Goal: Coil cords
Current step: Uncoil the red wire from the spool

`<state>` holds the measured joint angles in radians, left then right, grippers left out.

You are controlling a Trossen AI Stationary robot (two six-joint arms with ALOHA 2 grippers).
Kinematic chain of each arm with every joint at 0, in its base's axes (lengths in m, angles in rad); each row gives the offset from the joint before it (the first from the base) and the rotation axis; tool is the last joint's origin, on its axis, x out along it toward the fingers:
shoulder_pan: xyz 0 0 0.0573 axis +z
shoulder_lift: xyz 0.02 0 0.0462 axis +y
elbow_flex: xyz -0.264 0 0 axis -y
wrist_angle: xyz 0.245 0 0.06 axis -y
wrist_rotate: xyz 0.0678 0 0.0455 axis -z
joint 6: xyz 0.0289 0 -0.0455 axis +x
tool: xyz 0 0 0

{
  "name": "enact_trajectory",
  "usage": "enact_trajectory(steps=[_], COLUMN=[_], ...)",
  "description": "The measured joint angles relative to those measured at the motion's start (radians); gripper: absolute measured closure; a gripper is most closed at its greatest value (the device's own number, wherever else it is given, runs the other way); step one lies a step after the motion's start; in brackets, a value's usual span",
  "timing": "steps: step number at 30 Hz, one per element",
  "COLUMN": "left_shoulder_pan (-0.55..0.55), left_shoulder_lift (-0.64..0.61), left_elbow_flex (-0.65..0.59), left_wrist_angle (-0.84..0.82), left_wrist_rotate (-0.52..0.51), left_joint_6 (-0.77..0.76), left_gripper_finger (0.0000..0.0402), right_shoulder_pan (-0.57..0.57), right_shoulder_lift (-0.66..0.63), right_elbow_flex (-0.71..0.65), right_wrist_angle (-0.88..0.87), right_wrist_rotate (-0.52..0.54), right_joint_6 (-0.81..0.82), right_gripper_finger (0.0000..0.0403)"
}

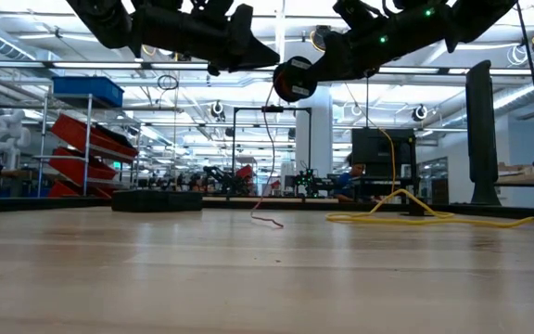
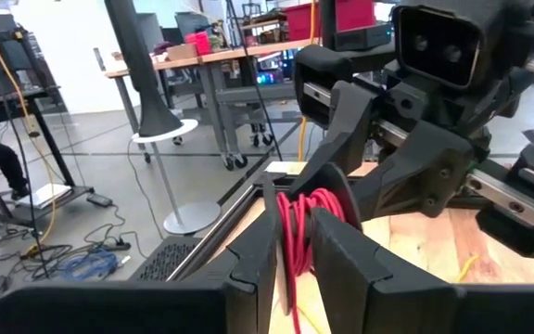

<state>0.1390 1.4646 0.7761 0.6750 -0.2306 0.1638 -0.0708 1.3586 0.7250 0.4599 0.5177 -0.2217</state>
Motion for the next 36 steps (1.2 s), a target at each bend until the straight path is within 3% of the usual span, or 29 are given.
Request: enact_trajectory(steps=[22, 36], left_shoulder_pan=[0.029, 0.031], left_shoulder_lift=[0.002, 0.002], left_elbow_flex=[0.000, 0.000], left_wrist_angle=[-0.008, -0.062], left_wrist_rotate=[0.045, 0.074], left_joint_6=[-0.047, -0.052], left_gripper_finger=[0.0325, 0.0347], right_shoulder_pan=[0.014, 0.020], right_shoulder_lift=[0.000, 0.000], right_elbow_flex=[0.000, 0.000], right_wrist_angle=[0.007, -0.015], right_wrist_rotate=[-0.026, -0.020], right_joint_6=[0.003, 0.001], right_gripper_finger=[0.0321, 0.0321])
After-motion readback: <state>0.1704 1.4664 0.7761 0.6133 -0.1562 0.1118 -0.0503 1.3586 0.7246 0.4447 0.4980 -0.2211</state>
